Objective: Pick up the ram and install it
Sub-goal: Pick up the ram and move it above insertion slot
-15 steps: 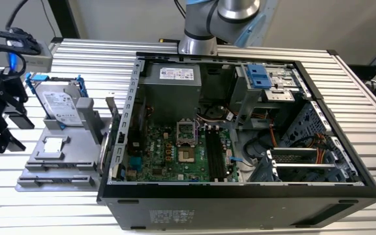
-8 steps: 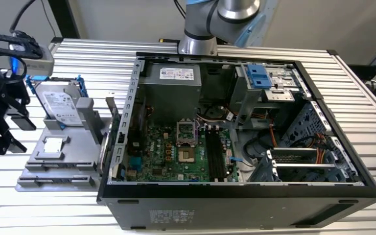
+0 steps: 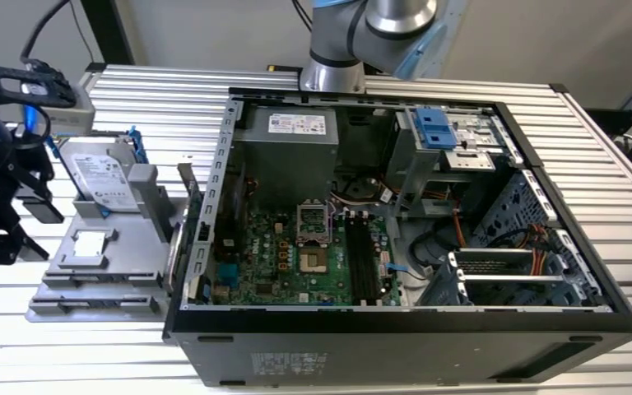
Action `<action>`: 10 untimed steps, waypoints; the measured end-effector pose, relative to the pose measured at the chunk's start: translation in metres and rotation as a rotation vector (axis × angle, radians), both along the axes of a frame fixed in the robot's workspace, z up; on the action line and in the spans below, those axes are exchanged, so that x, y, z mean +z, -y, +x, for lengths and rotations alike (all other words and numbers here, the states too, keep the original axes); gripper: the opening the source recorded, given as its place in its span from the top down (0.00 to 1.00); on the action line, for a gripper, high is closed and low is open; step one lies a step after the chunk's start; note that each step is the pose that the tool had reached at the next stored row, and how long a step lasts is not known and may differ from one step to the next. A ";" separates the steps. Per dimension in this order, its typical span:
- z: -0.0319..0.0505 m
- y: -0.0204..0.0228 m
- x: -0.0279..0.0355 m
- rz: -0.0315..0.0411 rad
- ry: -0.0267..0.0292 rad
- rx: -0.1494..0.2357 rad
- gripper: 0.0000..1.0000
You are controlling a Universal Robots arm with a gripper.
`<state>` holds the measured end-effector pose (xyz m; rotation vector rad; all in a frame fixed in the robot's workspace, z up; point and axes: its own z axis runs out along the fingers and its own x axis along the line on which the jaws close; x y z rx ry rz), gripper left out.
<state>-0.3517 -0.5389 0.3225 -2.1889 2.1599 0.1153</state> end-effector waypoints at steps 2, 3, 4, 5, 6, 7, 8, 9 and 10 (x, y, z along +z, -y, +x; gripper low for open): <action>0.0000 0.0000 -0.0031 0.0000 0.0000 0.000 0.00; 0.0000 0.0000 -0.0048 0.0000 0.0000 0.000 0.00; 0.0000 0.0000 -0.0064 -0.0001 -0.0001 0.000 0.00; 0.0000 0.0000 -0.0081 -0.0001 -0.0001 0.000 0.00; 0.0000 0.0000 -0.0100 0.0000 0.0000 0.000 0.00; 0.0000 0.0000 -0.0165 0.0000 0.0003 0.000 0.00; 0.0000 0.0000 -0.0228 -0.0001 0.0007 0.000 0.00; 0.0001 -0.0001 -0.0247 0.0000 0.0008 0.000 0.00; 0.0003 0.0000 -0.0264 0.0000 0.0008 0.000 0.00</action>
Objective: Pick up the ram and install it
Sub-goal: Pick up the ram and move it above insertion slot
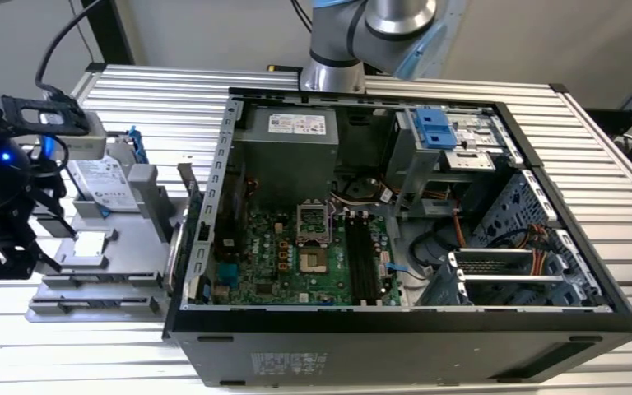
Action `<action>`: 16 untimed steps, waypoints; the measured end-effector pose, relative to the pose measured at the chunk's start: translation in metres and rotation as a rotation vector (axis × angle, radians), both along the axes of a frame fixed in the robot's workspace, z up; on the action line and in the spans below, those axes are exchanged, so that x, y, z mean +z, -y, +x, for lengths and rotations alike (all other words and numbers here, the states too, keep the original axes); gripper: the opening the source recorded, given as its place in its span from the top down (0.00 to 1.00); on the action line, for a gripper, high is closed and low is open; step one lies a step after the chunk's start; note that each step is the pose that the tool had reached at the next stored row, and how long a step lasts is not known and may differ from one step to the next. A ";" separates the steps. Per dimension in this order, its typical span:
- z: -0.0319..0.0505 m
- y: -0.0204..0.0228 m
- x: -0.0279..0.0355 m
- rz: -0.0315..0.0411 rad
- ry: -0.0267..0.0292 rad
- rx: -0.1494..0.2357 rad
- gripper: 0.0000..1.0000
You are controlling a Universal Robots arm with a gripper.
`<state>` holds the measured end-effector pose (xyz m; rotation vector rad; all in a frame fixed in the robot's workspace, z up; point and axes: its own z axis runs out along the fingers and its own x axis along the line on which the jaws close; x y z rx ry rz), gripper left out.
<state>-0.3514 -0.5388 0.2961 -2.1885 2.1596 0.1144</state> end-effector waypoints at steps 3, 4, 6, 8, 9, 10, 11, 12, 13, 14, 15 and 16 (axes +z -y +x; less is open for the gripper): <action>0.0006 0.0000 -0.0055 -0.0001 0.0001 0.000 0.00; 0.0010 0.0000 -0.0073 0.0000 0.0002 0.000 0.00; 0.0020 0.0001 -0.0110 -0.0001 0.0003 0.000 0.00; 0.0032 0.0000 -0.0146 -0.0002 0.0003 0.000 0.00; 0.0039 0.0000 -0.0165 -0.0001 0.0003 0.000 0.00; 0.0045 0.0000 -0.0183 -0.0002 0.0003 0.000 0.00; 0.0050 0.0000 -0.0201 -0.0002 0.0003 0.000 0.00; 0.0054 0.0000 -0.0219 -0.0003 0.0003 0.000 0.00; 0.0057 0.0000 -0.0236 -0.0003 0.0003 0.000 0.00; 0.0060 0.0000 -0.0255 -0.0003 0.0004 0.000 0.00; 0.0061 0.0000 -0.0273 -0.0003 0.0004 0.000 0.00; 0.0062 0.0001 -0.0292 -0.0002 0.0004 0.000 0.00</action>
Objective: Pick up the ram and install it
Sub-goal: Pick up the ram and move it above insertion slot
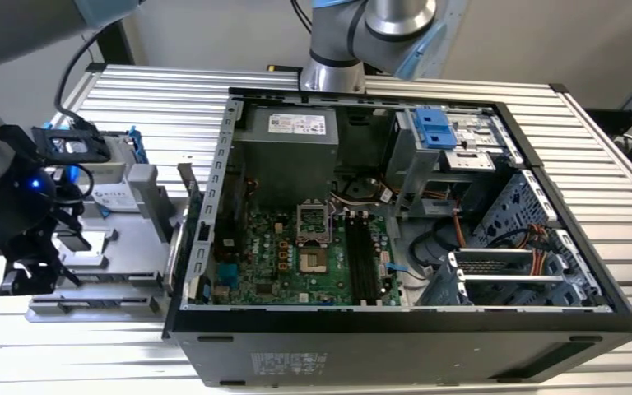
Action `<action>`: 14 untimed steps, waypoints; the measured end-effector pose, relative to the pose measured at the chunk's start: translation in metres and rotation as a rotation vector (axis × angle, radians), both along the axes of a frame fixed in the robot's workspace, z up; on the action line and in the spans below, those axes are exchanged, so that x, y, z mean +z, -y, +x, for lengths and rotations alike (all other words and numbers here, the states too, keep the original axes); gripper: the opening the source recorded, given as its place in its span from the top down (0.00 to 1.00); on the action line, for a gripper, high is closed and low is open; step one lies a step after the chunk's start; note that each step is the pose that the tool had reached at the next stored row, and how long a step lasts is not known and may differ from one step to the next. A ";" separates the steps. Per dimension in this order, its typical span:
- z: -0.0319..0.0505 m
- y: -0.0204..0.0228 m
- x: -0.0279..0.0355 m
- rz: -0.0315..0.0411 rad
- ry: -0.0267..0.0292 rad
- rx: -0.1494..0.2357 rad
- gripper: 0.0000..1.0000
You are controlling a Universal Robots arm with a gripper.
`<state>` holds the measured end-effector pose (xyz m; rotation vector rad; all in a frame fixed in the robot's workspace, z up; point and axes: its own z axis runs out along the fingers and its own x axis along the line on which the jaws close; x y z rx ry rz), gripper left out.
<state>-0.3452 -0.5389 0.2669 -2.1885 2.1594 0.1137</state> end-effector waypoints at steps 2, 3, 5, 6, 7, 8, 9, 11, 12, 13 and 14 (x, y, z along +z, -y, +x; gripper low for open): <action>0.0000 0.0006 -0.0036 0.0000 0.0000 0.000 0.00; 0.0000 0.0008 -0.0053 -0.0001 -0.0001 0.000 0.00; 0.0000 0.0012 -0.0090 0.0000 0.0000 0.000 0.00; 0.0000 0.0013 -0.0107 -0.0001 0.0000 0.000 0.00; 0.0000 0.0014 -0.0122 -0.0001 -0.0001 0.000 0.00; 0.0001 0.0015 -0.0134 -0.0001 0.0000 0.000 0.00; 0.0001 0.0015 -0.0144 -0.0001 0.0000 0.000 0.00; 0.0001 0.0016 -0.0151 -0.0001 -0.0001 0.000 0.00; 0.0001 0.0016 -0.0150 -0.0002 -0.0002 0.000 0.00; 0.0001 0.0016 -0.0150 -0.0003 -0.0002 0.000 0.00; 0.0001 0.0016 -0.0151 -0.0002 -0.0002 0.000 0.00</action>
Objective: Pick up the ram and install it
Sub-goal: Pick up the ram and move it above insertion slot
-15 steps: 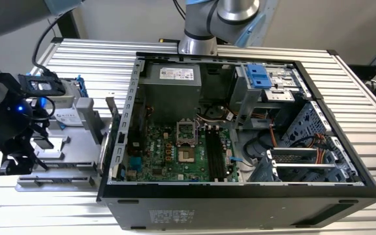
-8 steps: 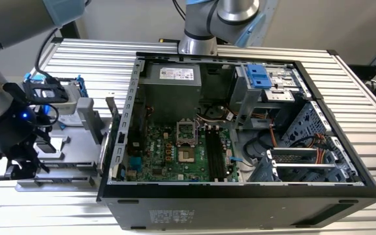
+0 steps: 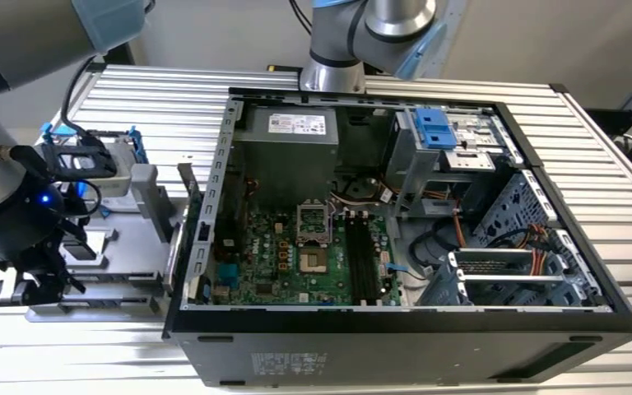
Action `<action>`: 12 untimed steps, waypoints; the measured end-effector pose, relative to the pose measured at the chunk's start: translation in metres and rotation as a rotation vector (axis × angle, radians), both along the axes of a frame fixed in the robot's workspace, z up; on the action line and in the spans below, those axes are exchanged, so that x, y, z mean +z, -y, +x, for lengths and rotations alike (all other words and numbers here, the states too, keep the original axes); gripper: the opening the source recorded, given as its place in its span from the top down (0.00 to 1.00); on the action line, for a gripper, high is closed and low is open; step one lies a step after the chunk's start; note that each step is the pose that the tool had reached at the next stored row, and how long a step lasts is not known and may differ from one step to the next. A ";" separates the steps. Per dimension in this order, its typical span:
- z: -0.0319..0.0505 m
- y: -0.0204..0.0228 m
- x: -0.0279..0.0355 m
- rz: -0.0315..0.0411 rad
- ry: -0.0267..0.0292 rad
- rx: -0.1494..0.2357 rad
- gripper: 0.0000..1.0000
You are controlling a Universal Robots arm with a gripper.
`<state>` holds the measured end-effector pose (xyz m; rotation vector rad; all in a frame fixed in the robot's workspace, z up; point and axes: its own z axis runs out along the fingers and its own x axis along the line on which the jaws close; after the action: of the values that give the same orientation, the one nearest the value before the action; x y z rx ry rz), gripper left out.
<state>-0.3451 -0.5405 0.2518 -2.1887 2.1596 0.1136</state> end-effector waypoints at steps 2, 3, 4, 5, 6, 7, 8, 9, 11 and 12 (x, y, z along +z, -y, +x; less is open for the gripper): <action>0.0000 0.0000 -0.0011 0.0005 0.0005 0.000 0.00; 0.0000 0.0001 -0.0023 0.0004 0.0005 0.000 0.00; 0.0000 0.0004 -0.0037 0.0002 0.0003 0.000 0.00; 0.0000 0.0008 -0.0055 0.0001 0.0004 0.000 0.00; 0.0000 0.0012 -0.0074 0.0002 0.0004 0.000 0.00; 0.0000 0.0016 -0.0092 0.0002 0.0004 0.000 0.00; 0.0000 0.0018 -0.0110 0.0001 0.0003 0.000 0.00; 0.0000 0.0019 -0.0127 0.0001 0.0004 0.000 0.00; 0.0000 0.0022 -0.0165 0.0002 0.0005 0.000 0.00; 0.0000 0.0023 -0.0183 0.0002 0.0005 0.000 0.00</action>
<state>-0.3452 -0.5428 0.2335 -2.1884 2.1593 0.1132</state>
